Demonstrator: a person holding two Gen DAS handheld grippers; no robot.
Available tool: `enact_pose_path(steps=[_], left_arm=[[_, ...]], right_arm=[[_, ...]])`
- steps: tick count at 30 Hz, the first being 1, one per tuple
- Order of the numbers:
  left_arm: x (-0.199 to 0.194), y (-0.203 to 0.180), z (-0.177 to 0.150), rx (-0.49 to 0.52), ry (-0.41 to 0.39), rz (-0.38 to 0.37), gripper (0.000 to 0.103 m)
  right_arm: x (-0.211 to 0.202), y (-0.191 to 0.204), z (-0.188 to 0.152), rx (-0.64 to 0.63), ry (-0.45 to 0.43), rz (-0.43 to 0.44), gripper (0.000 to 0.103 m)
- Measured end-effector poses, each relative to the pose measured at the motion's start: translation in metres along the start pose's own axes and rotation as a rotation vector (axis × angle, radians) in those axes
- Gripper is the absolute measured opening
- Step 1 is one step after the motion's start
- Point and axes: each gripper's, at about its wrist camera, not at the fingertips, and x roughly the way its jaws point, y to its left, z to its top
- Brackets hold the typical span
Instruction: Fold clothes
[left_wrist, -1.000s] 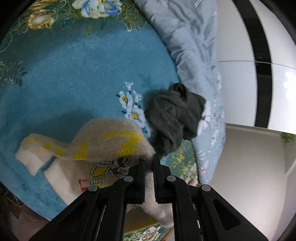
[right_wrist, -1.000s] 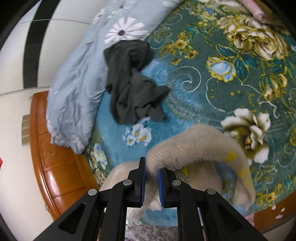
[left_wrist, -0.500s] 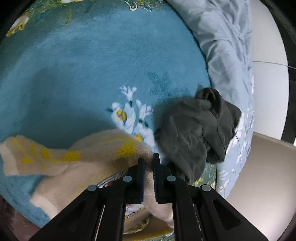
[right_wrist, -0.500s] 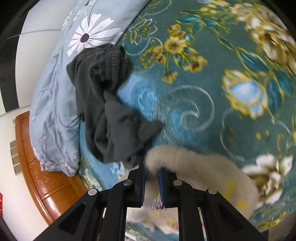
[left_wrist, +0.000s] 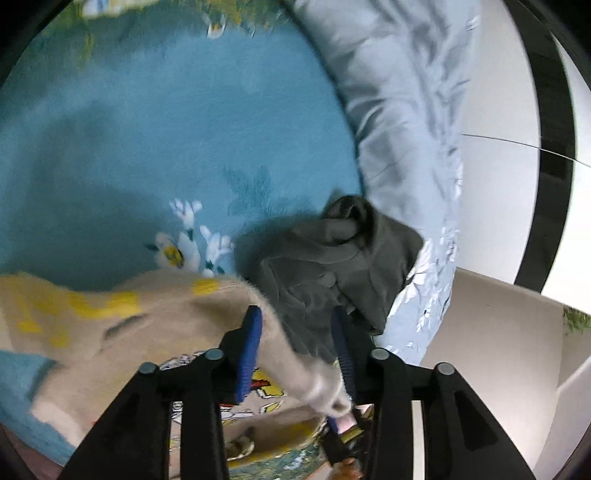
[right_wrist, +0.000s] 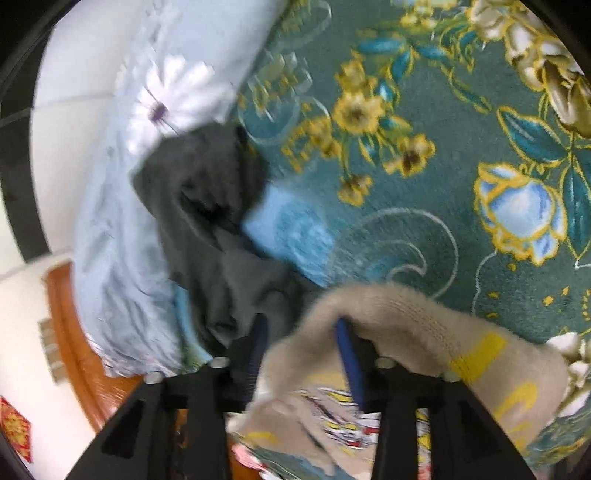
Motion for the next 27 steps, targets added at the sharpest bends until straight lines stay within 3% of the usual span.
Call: enact_pose_path(steps=[4,8,13,18,24,27], left_arm=[[-0.044,0.010,-0.007,0.119,-0.051,0.075,0.044],[-0.073,0.046,-0.023,0.282,-0.075,0.244,0.050],[-0.067,0.094,-0.033,0.383,-0.013,0.369,0.052],[-0.054,0.099,-0.031,0.573,0.008,0.467,0.054],[-0.027,0.075,-0.025,0.720,0.071,0.391,0.063],[-0.003,0.070,-0.024,0.774,0.125,0.439,0.063]], right_arm=[[-0.035,0.010,-0.012,-0.018,-0.056,0.024,0.049],[-0.067,0.008,-0.046,-0.060,-0.094,-0.004,0.052],[-0.095,-0.015,-0.106,-0.045,-0.105,-0.083,0.052],[-0.117,-0.026,-0.146,-0.035,-0.149,-0.157,0.052],[-0.129,-0.017,-0.179,-0.049,-0.188,-0.172,0.052],[-0.132,-0.014,-0.191,-0.038,-0.200,-0.174,0.052]])
